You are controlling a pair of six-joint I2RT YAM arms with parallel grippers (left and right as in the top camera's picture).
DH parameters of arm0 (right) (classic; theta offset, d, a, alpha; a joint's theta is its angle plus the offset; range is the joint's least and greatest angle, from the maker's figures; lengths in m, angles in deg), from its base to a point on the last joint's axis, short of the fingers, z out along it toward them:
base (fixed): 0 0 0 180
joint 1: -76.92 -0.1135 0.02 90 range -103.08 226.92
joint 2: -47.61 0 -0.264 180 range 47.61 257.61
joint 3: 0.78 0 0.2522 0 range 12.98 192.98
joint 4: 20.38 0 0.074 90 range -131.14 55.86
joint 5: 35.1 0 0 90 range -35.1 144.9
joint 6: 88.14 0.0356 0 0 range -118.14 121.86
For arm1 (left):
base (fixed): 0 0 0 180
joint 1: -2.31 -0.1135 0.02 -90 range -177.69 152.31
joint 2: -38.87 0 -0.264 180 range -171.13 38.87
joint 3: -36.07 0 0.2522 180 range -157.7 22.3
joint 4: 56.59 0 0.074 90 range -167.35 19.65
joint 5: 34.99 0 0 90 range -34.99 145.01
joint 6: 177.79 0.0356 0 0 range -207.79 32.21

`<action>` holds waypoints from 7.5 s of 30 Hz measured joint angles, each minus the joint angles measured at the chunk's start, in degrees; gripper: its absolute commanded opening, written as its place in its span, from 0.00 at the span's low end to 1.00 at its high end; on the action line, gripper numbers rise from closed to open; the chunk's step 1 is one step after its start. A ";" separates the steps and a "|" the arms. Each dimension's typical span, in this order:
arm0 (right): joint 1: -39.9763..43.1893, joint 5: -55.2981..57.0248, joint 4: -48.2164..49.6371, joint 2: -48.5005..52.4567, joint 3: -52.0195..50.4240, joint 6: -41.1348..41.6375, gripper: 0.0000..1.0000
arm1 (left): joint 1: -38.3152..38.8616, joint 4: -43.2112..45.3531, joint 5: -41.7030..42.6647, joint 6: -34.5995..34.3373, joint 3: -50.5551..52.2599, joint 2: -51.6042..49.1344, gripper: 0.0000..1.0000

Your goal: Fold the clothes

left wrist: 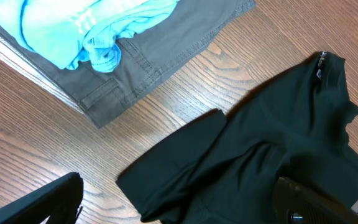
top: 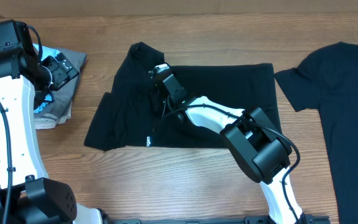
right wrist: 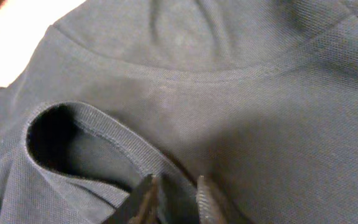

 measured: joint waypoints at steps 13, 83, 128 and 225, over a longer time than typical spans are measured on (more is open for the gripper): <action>7.67 1.03 -31.01 -33.33 0.74 0.68 0.69 | 0.00 -0.02 0.00 0.00 0.00 0.00 1.00; 29.00 1.09 -61.48 -39.76 -0.02 2.75 1.00 | 6.29 -6.43 10.45 12.26 8.94 0.00 0.04; 29.00 1.07 -61.46 -39.76 -0.13 2.80 1.00 | 10.97 41.03 -10.99 11.19 46.64 -2.38 0.04; 38.71 0.68 -39.41 -4.70 12.92 -16.02 0.75 | 16.87 -6.91 -0.31 25.18 -51.95 -47.65 0.37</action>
